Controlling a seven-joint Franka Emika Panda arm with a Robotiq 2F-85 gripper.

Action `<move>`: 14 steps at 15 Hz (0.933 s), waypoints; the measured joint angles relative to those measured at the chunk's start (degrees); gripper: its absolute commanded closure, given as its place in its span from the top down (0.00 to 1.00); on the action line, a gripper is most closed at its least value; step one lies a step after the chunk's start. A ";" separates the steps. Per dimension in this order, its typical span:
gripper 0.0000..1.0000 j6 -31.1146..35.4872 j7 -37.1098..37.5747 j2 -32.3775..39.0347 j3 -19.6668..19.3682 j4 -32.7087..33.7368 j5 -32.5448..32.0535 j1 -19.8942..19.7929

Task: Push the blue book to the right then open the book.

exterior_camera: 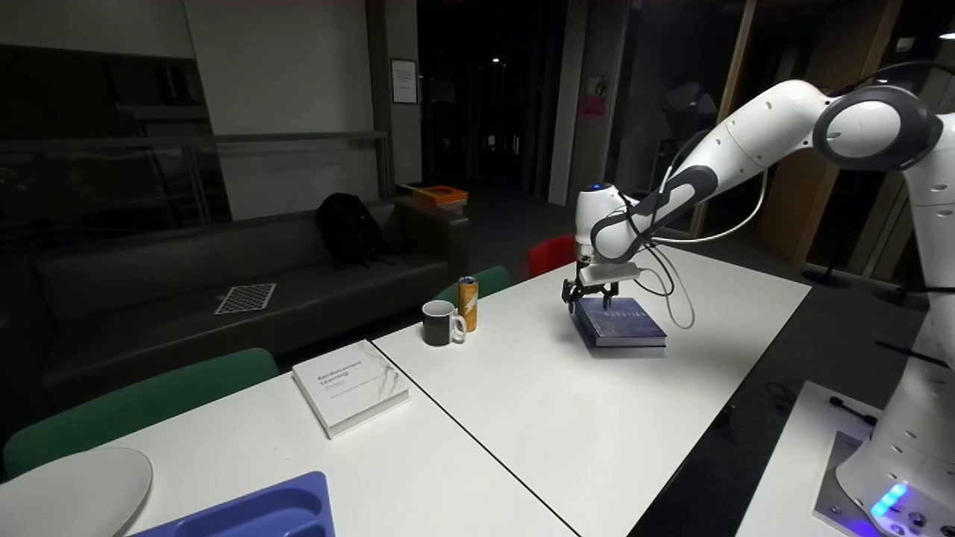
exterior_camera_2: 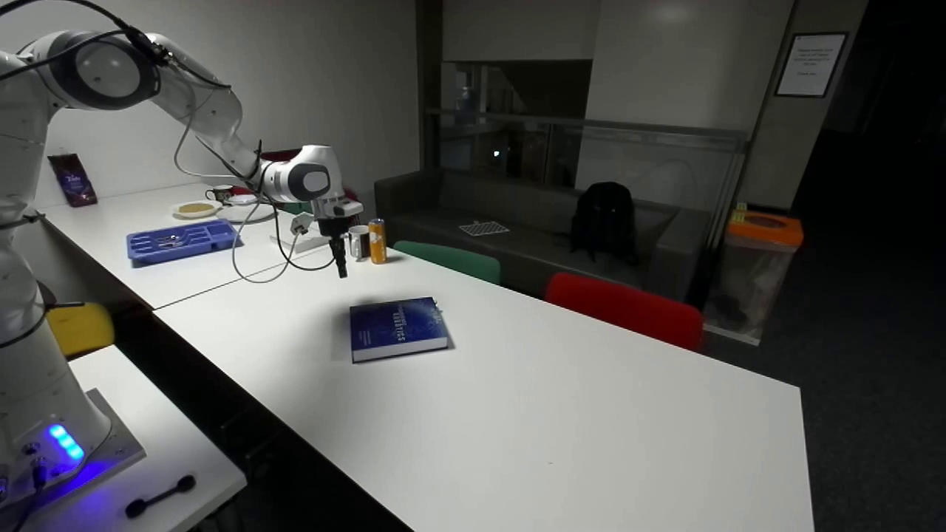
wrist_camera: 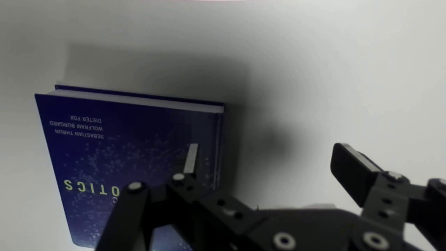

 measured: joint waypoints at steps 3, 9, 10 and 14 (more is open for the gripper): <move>1.00 -0.51 -0.57 3.02 -0.73 2.16 1.24 0.01; 1.00 -0.58 -0.57 5.69 -1.04 3.94 1.27 0.30; 1.00 -0.61 -0.57 5.69 -1.04 4.00 1.27 0.30; 1.00 0.91 -0.61 5.79 -1.12 3.63 2.20 0.40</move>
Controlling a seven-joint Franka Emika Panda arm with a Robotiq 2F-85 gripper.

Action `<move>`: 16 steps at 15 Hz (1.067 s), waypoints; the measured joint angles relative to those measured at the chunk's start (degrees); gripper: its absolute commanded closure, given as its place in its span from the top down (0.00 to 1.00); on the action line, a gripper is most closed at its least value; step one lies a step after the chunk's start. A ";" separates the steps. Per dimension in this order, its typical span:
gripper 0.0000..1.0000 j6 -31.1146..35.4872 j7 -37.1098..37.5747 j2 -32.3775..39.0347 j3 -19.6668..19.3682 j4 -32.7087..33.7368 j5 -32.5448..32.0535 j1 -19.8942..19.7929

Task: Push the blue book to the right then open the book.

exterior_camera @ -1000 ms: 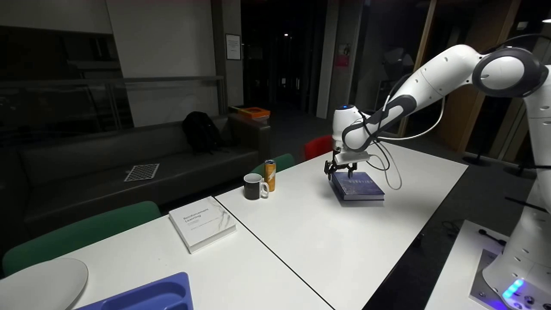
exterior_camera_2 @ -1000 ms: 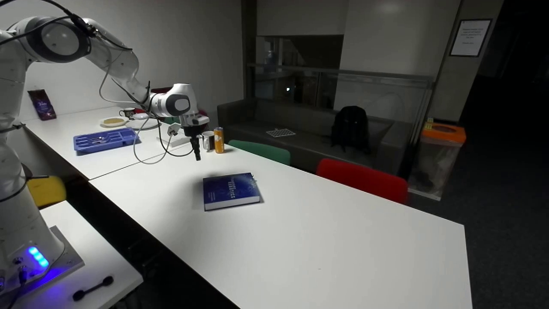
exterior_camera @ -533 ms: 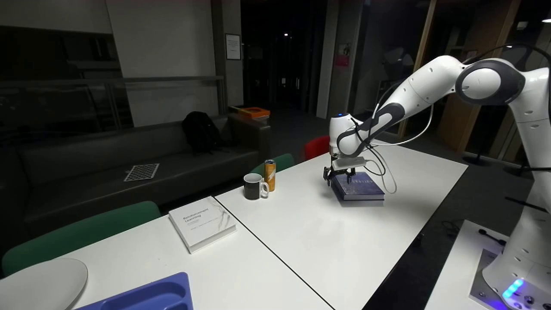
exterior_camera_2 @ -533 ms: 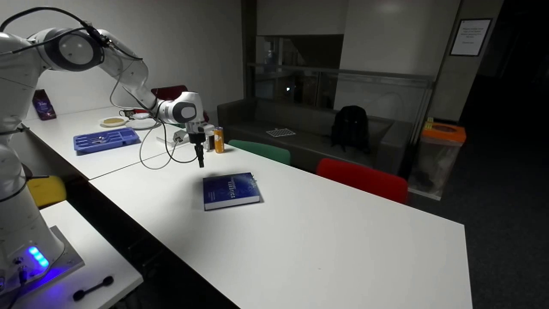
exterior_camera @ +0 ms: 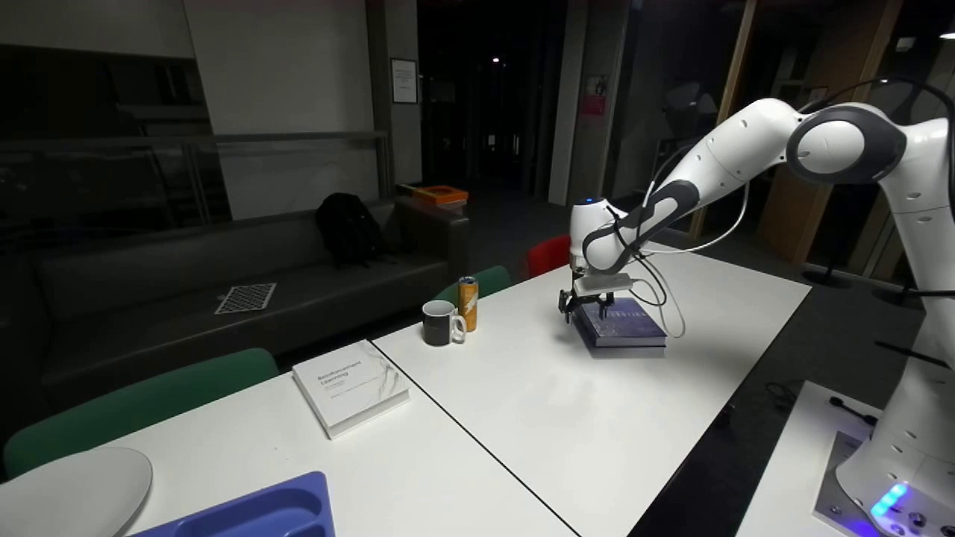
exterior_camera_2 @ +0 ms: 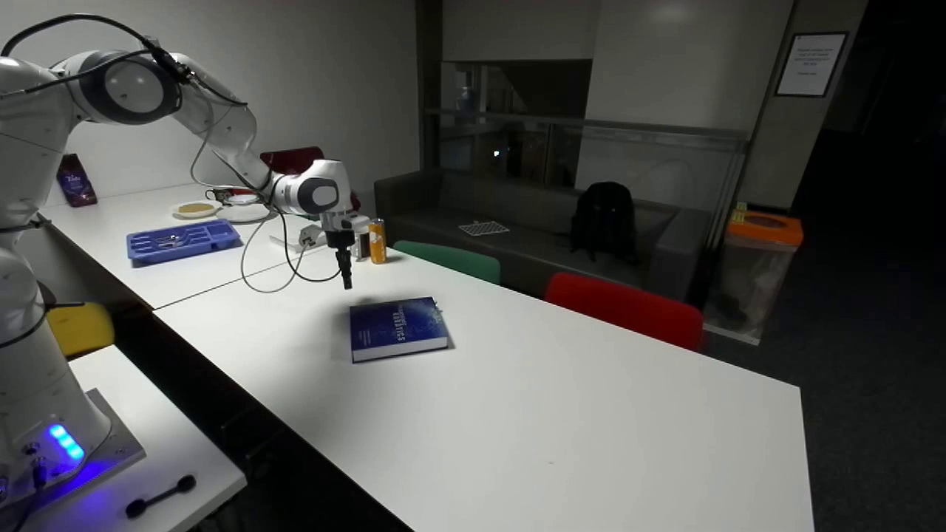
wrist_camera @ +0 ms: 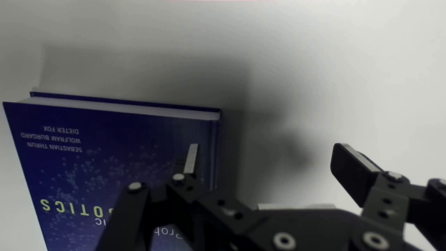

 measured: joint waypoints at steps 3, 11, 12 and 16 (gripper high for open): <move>1.00 2.91 -0.09 0.26 -0.01 -0.44 2.15 -0.28; 1.00 6.80 -7.26 1.05 0.00 -1.00 12.81 -3.86; 1.00 6.80 -8.14 1.60 0.00 -1.00 13.71 -4.15; 1.00 6.80 -9.56 4.28 0.02 -0.68 14.95 -4.13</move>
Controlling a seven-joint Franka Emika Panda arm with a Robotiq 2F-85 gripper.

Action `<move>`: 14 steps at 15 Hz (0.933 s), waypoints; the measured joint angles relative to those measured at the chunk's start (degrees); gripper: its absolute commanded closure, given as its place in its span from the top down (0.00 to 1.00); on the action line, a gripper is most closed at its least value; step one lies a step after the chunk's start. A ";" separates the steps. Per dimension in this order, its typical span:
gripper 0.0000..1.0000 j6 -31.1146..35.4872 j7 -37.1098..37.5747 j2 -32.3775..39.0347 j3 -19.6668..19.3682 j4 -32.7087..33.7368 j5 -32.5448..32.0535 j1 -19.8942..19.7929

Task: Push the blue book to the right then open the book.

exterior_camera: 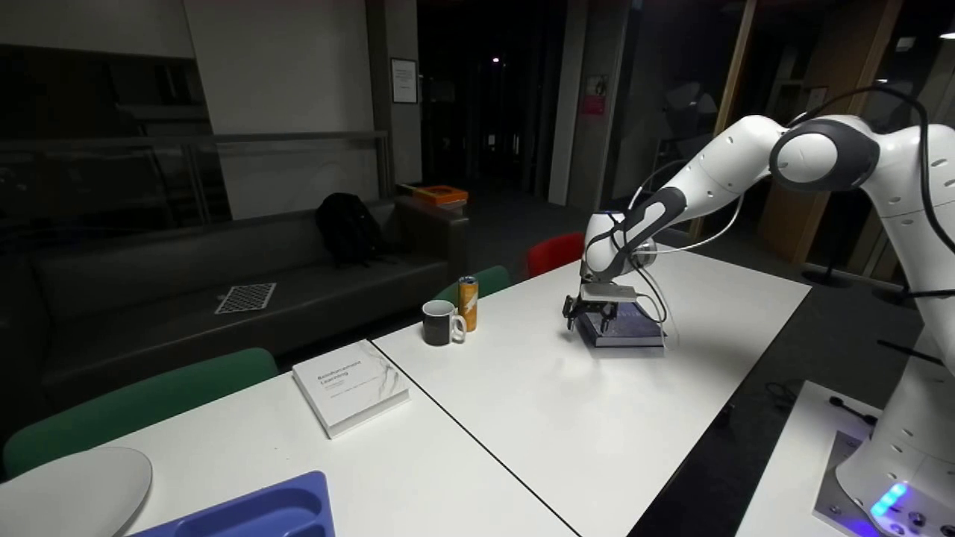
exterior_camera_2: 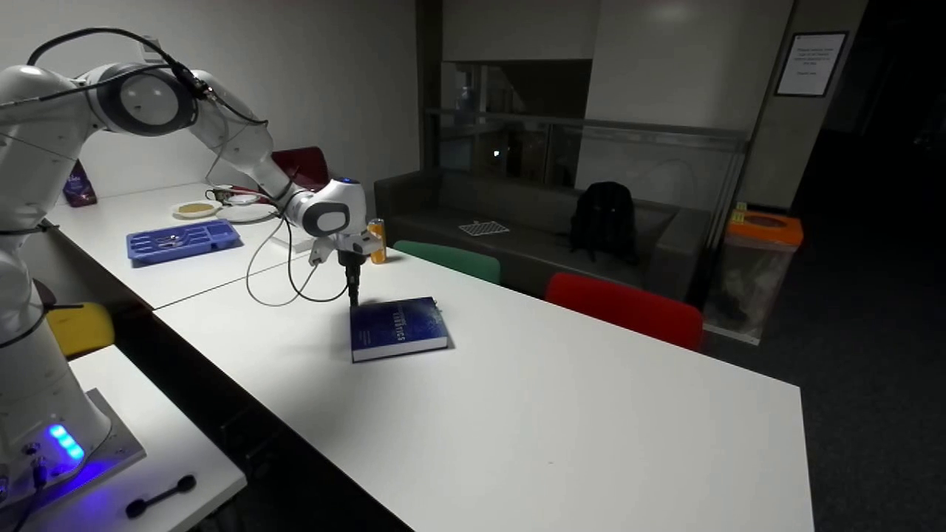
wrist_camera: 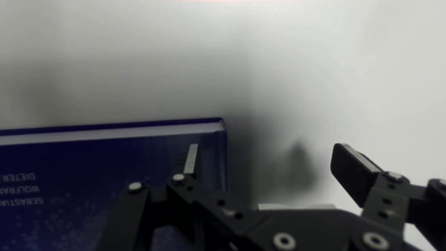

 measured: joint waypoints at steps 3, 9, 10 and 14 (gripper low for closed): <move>1.00 0.00 0.00 1.30 0.05 0.76 0.00 0.39; 1.00 -0.01 0.00 1.97 0.03 2.29 0.00 1.64; 1.00 -0.01 0.00 2.07 0.03 2.45 0.00 1.81; 1.00 -0.01 0.00 3.36 -0.06 4.04 -0.01 2.37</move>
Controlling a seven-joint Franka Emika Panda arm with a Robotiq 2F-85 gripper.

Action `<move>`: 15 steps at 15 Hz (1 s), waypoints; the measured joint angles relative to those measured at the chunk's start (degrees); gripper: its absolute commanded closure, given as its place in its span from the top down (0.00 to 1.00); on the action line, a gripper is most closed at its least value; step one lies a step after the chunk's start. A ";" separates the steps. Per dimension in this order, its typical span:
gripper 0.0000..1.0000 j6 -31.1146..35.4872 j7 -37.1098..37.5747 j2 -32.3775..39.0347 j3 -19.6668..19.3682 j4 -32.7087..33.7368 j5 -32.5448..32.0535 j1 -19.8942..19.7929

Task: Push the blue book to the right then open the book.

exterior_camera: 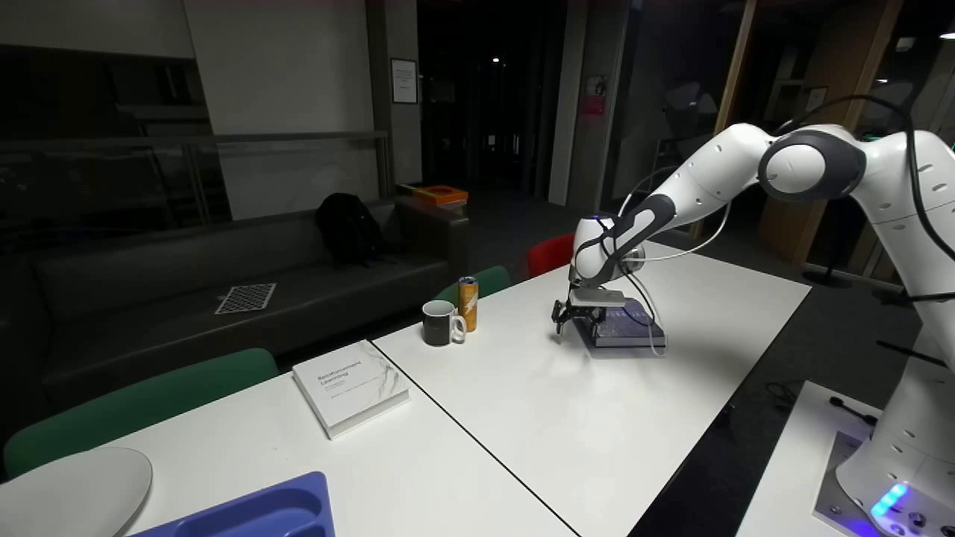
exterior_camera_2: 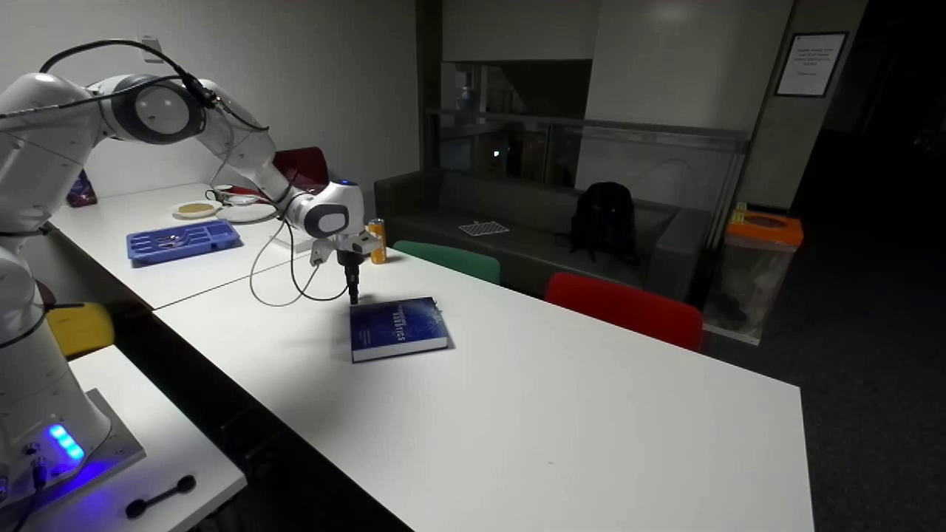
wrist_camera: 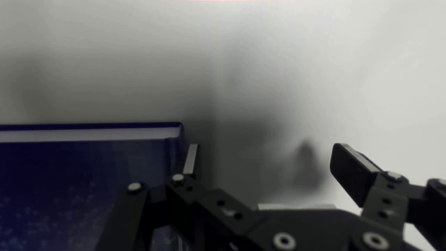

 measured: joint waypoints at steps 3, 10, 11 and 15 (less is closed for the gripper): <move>1.00 0.00 0.00 1.64 -0.18 1.89 0.00 0.01; 1.00 -0.07 0.00 3.68 -1.11 4.33 -0.01 -0.08; 1.00 -0.07 0.00 3.68 -1.15 4.38 0.00 -0.10; 1.00 -0.42 0.01 3.60 -1.21 4.40 0.27 -0.21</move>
